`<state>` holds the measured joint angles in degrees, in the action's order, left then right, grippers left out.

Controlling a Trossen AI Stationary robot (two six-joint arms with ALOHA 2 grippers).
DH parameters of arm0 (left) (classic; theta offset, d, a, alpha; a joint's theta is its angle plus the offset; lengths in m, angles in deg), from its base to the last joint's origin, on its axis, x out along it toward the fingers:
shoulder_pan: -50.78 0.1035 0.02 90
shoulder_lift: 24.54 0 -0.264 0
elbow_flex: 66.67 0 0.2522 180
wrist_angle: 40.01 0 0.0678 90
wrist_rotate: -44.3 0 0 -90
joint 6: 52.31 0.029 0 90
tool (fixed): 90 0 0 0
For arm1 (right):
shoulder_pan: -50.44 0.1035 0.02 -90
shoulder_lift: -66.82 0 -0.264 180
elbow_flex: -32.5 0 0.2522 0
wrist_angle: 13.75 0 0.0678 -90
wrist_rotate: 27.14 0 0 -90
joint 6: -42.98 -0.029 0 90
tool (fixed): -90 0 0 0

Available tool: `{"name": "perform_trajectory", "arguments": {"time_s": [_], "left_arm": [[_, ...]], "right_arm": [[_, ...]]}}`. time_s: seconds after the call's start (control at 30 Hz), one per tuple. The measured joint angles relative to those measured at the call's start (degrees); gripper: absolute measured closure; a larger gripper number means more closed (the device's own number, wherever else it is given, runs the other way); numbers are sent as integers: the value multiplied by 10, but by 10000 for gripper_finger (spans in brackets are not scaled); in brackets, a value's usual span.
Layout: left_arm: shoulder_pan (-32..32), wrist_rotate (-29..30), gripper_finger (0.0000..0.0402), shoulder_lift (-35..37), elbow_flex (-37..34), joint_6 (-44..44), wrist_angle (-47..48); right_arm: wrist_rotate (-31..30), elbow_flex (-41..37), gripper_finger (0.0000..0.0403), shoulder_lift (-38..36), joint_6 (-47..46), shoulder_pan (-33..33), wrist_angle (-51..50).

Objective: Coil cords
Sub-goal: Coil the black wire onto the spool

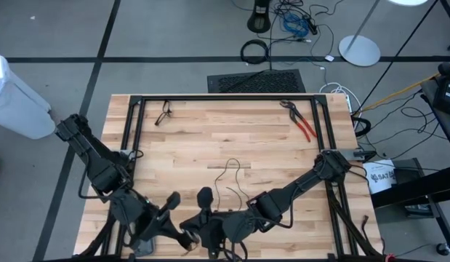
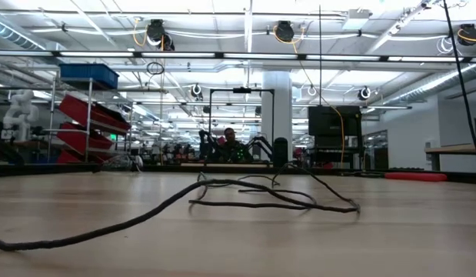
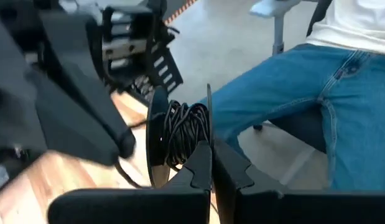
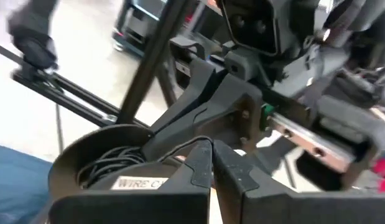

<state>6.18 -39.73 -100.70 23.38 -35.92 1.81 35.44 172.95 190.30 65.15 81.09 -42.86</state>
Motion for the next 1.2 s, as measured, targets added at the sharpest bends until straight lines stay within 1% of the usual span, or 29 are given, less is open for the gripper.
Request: {"name": "perform_trajectory", "arguments": {"time_s": [0.07, 0.3, 0.37, 0.5, 0.53, 0.63, 0.77, 1.07, 1.2], "left_arm": [[0, 0, 400, 0, 0, 12, -9], [-1, 0, 400, 0, 0, 29, -20], [-1, 0, 400, 0, 0, 44, -20], [-2, 0, 400, 0, 0, 62, -21], [-2, -1, 400, 0, 0, 67, -21], [-2, -2, 400, -1, -1, 70, -21], [-6, 0, 400, 0, -1, 71, -22], [-23, 6, 400, 1, -1, 88, -27], [-24, 5, 400, 1, -1, 106, -45]], "right_arm": [[19, 0, 403, 0, -15, -4, 0], [29, 0, 403, 0, -47, -13, -17], [59, 0, 403, 0, -60, -18, -27], [139, 1, 402, 0, -74, -24, -35], [148, 1, 402, 0, -76, -26, -36], [154, 1, 402, -1, -79, -28, -42], [154, 1, 389, -1, -83, -28, -45], [162, 1, 331, -14, -85, -20, -69], [161, 1, 308, -21, -92, -13, -76]]}}
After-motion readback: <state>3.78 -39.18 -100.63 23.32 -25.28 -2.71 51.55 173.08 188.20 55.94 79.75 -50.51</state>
